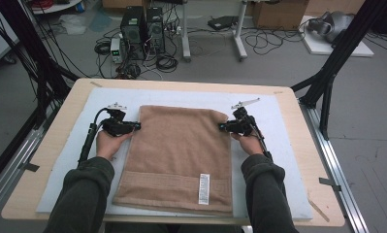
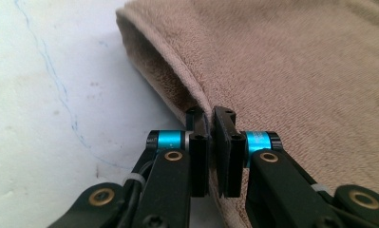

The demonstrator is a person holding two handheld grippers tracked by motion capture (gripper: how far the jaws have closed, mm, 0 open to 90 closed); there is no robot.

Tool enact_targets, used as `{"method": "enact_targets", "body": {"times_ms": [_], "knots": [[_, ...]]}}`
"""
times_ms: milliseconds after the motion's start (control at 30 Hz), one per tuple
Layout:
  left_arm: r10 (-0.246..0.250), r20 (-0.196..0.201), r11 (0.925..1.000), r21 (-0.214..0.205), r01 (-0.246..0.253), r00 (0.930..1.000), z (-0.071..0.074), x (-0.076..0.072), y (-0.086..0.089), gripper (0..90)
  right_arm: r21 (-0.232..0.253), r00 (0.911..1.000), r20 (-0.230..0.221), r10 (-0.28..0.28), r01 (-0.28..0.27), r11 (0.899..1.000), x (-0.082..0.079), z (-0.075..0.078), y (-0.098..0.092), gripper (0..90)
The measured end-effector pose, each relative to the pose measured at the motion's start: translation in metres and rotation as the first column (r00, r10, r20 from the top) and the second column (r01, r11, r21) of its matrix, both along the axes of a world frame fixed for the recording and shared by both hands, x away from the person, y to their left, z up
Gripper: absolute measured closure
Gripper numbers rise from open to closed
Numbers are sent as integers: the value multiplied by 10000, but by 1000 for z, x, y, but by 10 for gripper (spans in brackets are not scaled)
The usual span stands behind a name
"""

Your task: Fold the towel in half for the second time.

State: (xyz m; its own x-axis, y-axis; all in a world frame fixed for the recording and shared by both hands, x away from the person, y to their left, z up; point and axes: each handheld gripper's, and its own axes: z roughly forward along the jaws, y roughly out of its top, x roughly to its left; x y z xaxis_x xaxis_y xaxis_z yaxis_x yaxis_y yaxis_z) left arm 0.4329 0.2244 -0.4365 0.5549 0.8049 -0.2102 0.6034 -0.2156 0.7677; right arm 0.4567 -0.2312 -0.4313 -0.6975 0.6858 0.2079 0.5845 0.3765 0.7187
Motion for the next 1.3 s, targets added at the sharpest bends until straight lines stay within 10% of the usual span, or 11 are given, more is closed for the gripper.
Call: {"method": "enact_targets", "body": {"times_ms": [267, 400, 533, 700, 933, 1133, 1300], "knots": [[-634, 923, 9961, -553, 687, 9937, 36, -26, 13, 849, 783, 9965, 498, 676, -714, 9944, -20, 40, -4, 811], [-1322, 1447, 9871, -705, 1435, 9806, 50, -61, 20, 849, 1269, 9856, 407, 1639, -1679, 9776, -44, 60, -4, 806], [-1709, 1503, 9824, -492, 1800, 9738, 41, -93, 24, 849, 1011, 9728, 535, 2252, -2296, 9680, -79, 65, -4, 805], [-2176, 1092, 9743, -353, 2225, 9699, 15, -122, 25, 848, 668, 9715, 1, 2372, -2366, 9693, -108, 35, -10, 804], [-2018, 696, 9762, -661, 2064, 9769, -5, -130, 33, 798, 904, 9792, -495, 1968, -1918, 9773, -117, 1, -15, 671], [-1723, 875, 9848, -84, 1737, 9812, 14, -130, 38, 533, 528, 9883, -406, 1467, -1445, 9881, -117, 18, -23, 429], [-1619, 1025, 9868, 129, 1615, 9815, 28, -116, 37, 491, -28, 9933, 478, 1055, -1054, 9944, -118, 38, -29, 357]]}}
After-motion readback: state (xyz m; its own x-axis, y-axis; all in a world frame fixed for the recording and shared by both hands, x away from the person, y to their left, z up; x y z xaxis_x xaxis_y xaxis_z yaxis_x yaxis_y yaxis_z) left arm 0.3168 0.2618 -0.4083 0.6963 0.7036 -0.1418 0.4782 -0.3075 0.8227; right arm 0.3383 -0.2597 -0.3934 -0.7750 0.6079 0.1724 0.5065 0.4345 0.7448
